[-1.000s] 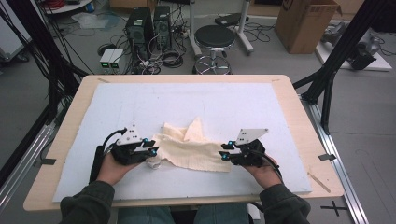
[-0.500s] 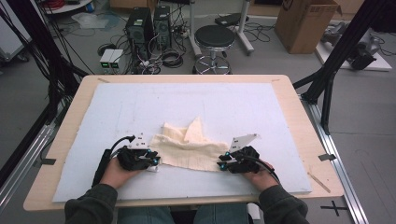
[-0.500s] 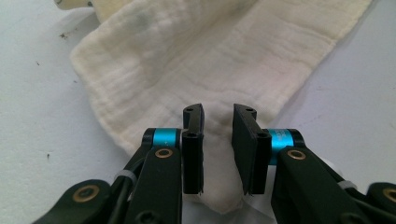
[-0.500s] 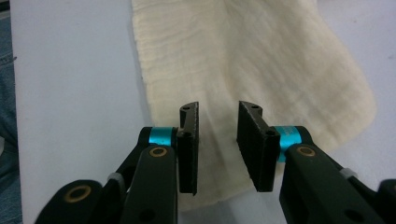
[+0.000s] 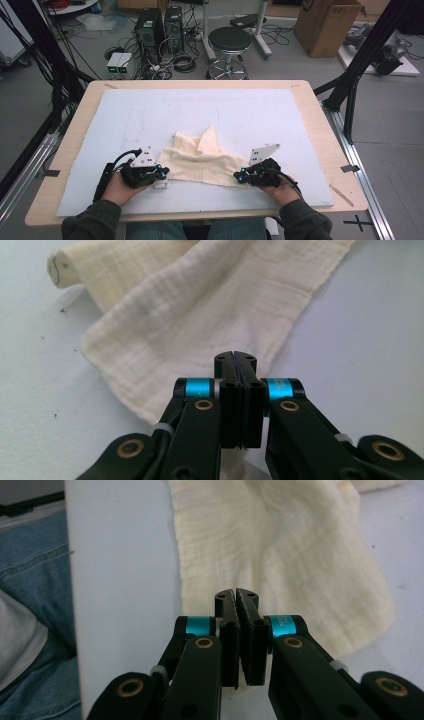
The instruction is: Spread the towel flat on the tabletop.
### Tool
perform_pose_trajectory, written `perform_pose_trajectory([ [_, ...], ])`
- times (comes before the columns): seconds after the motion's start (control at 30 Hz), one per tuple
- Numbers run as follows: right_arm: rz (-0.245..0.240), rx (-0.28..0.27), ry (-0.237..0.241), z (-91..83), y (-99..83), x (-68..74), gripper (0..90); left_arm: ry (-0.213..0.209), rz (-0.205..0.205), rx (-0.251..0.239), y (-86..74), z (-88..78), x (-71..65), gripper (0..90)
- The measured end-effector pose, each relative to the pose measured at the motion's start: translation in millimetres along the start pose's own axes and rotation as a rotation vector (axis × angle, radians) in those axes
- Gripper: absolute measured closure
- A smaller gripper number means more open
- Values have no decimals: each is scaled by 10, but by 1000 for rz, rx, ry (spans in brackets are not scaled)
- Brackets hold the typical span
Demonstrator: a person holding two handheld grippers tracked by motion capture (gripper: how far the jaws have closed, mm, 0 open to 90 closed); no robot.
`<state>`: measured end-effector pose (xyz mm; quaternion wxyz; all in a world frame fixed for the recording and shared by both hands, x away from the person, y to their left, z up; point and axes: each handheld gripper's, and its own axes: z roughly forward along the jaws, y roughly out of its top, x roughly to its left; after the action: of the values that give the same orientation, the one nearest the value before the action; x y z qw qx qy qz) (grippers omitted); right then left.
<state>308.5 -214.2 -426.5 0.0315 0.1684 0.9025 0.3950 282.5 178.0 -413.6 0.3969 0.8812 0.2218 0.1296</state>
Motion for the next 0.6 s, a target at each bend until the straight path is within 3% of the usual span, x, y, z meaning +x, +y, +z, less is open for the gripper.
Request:
perform_pose_trajectory([
  [0.13,-19,-14,-5,-103,2,117,881,-8,1,-32,-20,-115,-114,887],
  [0.27,-36,-9,5,-179,-4,230,881,-18,23,-33,-59,-205,-227,887],
  [0.37,-53,-2,30,-202,-23,320,860,-59,45,-39,-105,-269,-299,875],
  [0.43,-35,-14,64,-210,-20,357,703,-77,30,-53,-120,-286,-325,801],
  [0.5,-32,-42,81,-250,17,371,695,-77,18,-66,-113,-304,-315,735],
  [0.6,-46,-64,32,-299,117,319,675,-47,0,-86,-55,-297,-231,674],
])
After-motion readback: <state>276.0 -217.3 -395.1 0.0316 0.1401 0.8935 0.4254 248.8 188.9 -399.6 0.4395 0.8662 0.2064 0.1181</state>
